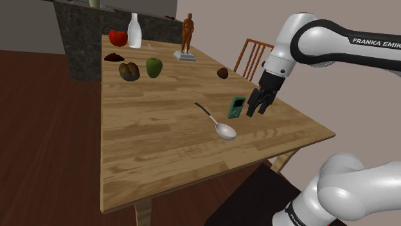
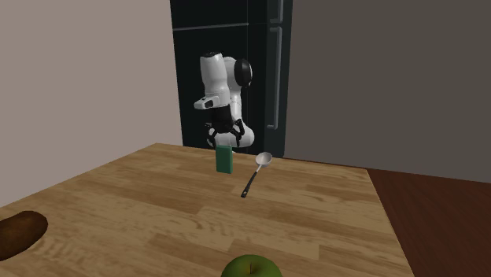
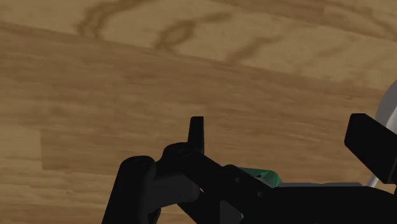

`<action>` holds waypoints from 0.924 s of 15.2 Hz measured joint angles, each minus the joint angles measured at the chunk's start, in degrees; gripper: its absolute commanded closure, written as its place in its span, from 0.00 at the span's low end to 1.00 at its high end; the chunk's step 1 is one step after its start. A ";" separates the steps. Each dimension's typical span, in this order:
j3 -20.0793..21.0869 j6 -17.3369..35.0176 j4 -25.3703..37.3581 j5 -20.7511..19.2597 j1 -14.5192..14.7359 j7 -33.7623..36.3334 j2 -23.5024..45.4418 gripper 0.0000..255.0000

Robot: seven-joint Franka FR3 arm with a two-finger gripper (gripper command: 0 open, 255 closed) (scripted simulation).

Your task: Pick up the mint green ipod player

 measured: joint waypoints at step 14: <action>4.27 2.97 12.50 -5.92 0.03 2.02 14.76 0.00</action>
